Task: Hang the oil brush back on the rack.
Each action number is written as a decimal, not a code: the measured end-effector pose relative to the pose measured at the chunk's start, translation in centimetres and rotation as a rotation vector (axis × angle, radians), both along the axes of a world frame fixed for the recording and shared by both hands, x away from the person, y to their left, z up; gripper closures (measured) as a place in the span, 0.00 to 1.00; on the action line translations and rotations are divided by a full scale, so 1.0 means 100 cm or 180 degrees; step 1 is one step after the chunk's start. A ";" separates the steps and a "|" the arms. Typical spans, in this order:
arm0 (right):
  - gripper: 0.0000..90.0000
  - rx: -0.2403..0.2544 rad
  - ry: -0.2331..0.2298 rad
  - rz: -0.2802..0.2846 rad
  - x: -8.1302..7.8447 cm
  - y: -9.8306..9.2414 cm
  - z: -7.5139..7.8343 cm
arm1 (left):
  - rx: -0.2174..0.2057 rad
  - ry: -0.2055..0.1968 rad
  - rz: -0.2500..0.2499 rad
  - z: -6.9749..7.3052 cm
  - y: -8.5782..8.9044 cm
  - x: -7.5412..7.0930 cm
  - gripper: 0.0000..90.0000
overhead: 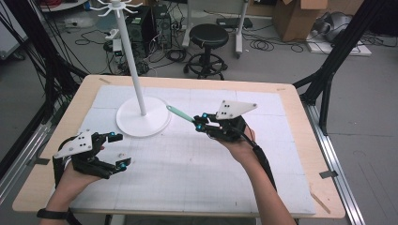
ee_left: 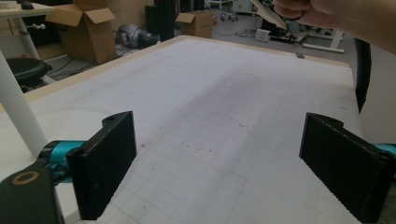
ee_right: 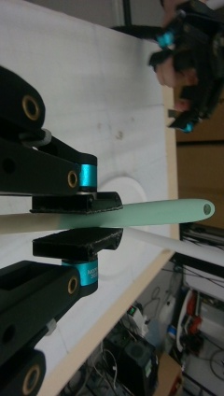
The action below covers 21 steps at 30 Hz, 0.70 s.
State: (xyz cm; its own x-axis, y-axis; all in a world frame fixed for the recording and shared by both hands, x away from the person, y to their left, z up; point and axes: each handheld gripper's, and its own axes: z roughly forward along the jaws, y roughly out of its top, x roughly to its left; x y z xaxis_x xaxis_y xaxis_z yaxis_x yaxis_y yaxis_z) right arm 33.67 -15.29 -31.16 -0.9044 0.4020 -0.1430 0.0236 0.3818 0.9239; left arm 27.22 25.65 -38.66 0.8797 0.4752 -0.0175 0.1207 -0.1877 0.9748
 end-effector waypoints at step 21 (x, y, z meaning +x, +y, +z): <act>0.91 0.0567 -0.0314 -0.0349 0.032 0.034 0.075 | -0.0118 -0.0032 -0.0033 0.002 0.002 -0.003 0.13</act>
State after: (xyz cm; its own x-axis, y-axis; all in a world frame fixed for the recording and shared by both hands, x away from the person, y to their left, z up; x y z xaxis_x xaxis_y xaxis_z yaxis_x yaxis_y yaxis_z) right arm 36.84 -11.91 -23.69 -0.8391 0.5239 -0.1467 -0.0380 0.2127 0.9764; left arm 26.97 25.90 -38.47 0.8848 0.4652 -0.0260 0.1091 -0.1526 0.9822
